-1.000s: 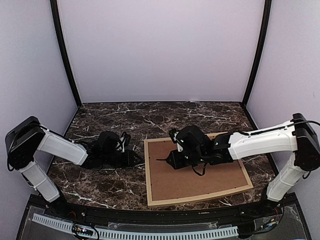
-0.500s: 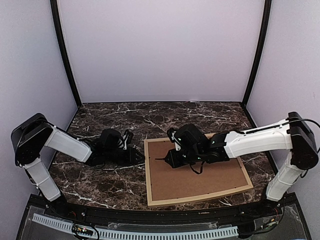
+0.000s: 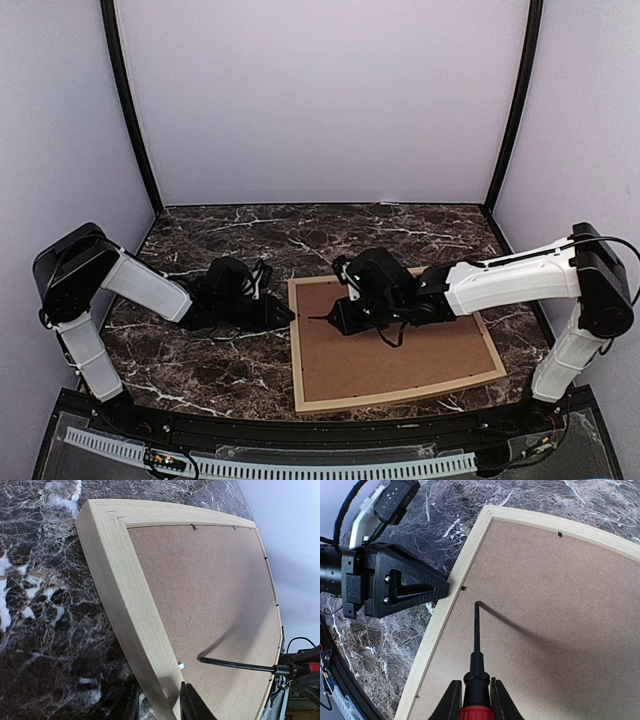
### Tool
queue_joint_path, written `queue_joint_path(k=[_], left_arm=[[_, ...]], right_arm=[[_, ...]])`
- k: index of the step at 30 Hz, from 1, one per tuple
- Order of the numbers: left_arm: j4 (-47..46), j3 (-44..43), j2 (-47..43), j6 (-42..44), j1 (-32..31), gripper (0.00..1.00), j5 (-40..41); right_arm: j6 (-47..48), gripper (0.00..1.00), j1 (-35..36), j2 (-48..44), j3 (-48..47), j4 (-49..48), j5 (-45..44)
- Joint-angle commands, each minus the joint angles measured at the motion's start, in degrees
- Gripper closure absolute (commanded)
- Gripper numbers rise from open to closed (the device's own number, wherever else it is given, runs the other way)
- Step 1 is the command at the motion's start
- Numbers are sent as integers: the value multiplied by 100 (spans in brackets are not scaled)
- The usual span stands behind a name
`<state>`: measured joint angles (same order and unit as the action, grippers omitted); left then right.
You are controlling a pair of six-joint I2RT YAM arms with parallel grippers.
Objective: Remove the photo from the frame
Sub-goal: Hold the photo frame at the center of the board.
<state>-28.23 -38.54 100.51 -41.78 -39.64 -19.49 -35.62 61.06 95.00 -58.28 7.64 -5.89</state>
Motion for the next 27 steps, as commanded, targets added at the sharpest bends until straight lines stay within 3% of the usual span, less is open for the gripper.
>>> queue_joint_path(k=[1,11,27], left_arm=[[-63,-158,93,120,27,69,-77],[-18,-227,256,177,26,70,-65],[78,-213,214,237,27,79,19]], right_arm=[[45,100,-34,43,-134,-223,42],[62,100,-34,108,-165,-230,65],[89,100,-70,372,-410,-229,166]])
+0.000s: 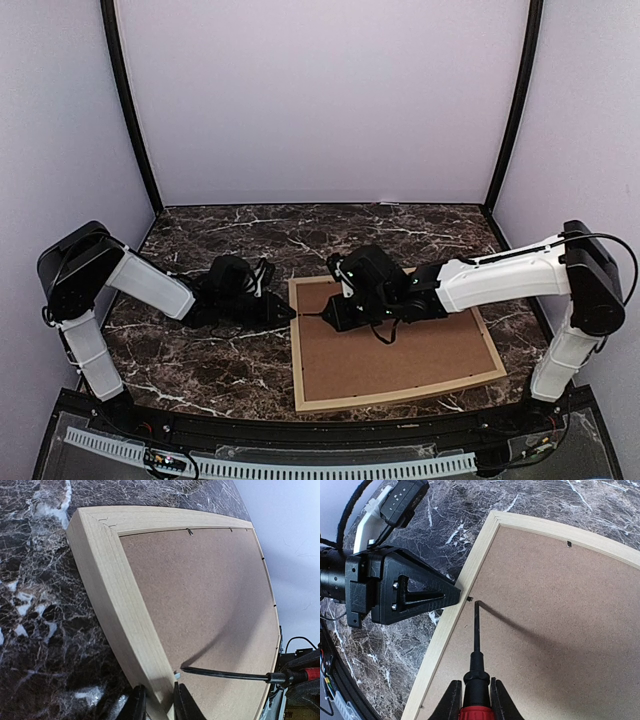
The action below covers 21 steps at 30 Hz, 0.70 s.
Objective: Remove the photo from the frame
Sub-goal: Hold the photo frame at the center of the board.
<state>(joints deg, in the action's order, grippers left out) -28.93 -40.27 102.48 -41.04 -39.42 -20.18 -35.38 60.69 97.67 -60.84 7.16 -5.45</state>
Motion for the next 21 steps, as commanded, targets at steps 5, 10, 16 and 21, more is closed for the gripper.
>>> queue_joint_path(k=[5,10,16,21], left_arm=[[158,-33,39,167,5,80,94],[144,-25,44,179,5,80,76],[146,-25,74,178,4,81,48],[126,-25,119,191,7,82,12]], right_arm=[[57,100,-32,140,-156,-204,151],[40,100,-37,196,-177,-219,167],[31,100,-35,221,-188,-264,208],[6,100,-31,236,-190,-422,363]])
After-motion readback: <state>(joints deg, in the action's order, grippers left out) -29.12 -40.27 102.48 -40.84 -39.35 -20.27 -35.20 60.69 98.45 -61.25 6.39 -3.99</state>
